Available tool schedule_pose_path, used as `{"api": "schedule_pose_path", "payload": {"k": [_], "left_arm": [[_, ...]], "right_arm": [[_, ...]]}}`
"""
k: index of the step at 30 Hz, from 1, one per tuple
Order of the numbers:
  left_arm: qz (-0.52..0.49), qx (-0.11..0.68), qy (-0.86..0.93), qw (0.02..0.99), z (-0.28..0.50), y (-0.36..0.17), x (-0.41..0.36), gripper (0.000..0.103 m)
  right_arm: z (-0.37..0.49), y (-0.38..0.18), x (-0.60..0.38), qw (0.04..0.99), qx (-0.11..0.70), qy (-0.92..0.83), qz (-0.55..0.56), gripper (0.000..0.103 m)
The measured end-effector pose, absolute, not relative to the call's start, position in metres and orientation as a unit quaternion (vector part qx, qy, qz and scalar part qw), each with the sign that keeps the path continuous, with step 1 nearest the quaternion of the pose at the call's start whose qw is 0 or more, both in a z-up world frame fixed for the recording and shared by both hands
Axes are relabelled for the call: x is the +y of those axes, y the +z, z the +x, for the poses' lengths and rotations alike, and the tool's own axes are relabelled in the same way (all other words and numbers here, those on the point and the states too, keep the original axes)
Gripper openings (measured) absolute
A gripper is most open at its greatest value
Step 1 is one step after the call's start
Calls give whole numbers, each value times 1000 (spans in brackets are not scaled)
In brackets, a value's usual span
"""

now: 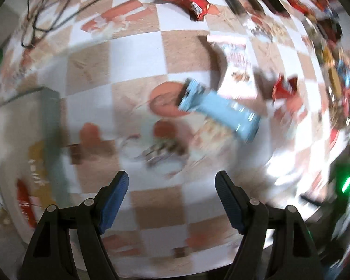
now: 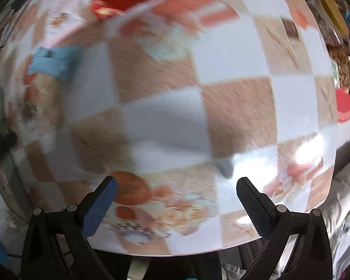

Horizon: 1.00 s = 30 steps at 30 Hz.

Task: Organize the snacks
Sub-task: 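Grasp the light-blue bar with the left tool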

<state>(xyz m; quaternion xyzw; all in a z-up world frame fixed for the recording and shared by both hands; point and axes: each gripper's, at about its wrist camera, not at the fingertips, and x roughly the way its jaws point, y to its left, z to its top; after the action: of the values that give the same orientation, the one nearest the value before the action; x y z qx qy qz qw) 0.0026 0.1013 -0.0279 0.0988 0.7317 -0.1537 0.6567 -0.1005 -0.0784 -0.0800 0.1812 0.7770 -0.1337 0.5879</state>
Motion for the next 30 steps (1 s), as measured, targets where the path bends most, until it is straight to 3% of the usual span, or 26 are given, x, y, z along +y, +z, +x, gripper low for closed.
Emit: {"api": "schedule_pose_path", "payload": {"k": [10,15,22,30], "left_arm": [[23,759,-100,643,36,-54,51,80],[37,755,-81,650,42,-64,43,80],[105,738,-94,660,33,-61,70,80],[73,738,-99,663,44,-53,104,80]], "right_arm": [[-120,-80,-63,604,775,-120,144,103],[-123,-79,-62,606,773,-120,143,103],[-124,-78,-64,608,771,-124,144,103],[-122,-79,-62,610,769,-126,146,103]]}}
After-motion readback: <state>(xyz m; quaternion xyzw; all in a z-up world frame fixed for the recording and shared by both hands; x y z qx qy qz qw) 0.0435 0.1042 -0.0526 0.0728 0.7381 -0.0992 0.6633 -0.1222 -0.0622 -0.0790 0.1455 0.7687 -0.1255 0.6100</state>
